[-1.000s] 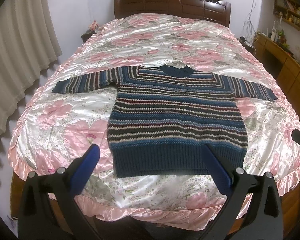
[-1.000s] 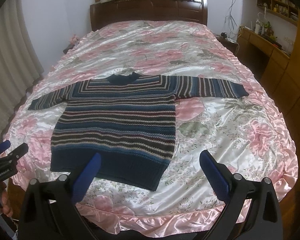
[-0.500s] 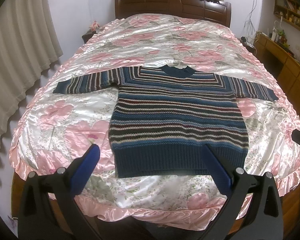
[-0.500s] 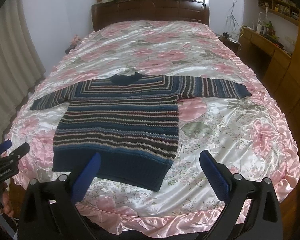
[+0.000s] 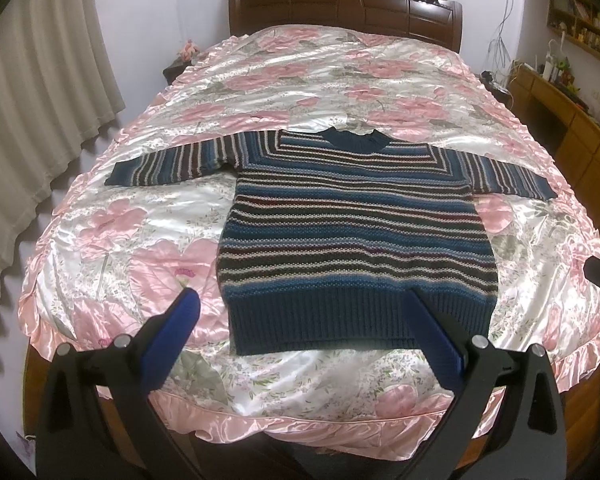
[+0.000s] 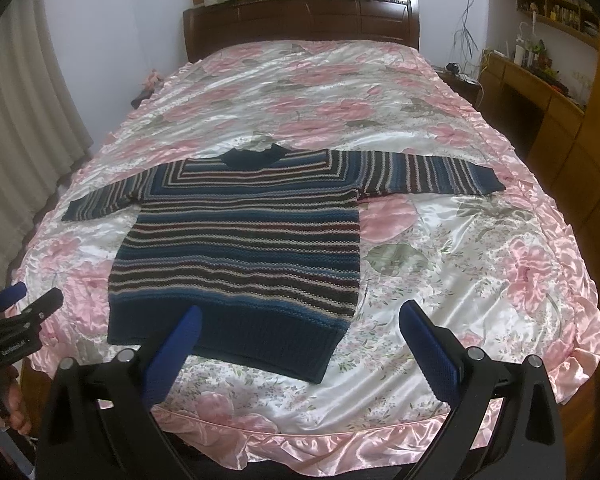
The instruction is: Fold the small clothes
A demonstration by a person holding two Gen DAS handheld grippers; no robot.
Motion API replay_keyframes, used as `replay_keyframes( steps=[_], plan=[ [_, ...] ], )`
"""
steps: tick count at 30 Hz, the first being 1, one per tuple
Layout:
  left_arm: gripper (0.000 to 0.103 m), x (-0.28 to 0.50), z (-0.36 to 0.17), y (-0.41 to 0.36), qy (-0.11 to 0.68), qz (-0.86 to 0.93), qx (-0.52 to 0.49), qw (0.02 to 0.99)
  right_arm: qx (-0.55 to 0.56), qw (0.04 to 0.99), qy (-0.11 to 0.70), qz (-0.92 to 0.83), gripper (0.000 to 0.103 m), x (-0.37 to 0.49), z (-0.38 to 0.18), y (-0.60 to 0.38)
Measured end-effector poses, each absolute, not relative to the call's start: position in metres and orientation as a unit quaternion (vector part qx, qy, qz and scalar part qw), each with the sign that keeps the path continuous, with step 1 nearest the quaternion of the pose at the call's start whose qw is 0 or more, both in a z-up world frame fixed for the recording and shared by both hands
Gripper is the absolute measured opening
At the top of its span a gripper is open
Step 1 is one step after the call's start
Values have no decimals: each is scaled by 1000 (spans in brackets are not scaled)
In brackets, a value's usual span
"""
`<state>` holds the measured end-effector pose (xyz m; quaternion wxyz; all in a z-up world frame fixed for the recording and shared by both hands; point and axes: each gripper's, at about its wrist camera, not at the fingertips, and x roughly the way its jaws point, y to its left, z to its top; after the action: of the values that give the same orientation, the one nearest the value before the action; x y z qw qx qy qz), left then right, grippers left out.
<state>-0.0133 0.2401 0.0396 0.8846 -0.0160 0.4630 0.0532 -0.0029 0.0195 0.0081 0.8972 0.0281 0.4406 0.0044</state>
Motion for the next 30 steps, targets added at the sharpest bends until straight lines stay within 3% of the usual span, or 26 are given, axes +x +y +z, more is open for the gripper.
replay_keyframes(
  steps=[30],
  plan=[
    [101, 6, 15, 235, 486, 53, -16, 872, 36, 890, 453, 18, 100, 15, -7, 3]
  ],
)
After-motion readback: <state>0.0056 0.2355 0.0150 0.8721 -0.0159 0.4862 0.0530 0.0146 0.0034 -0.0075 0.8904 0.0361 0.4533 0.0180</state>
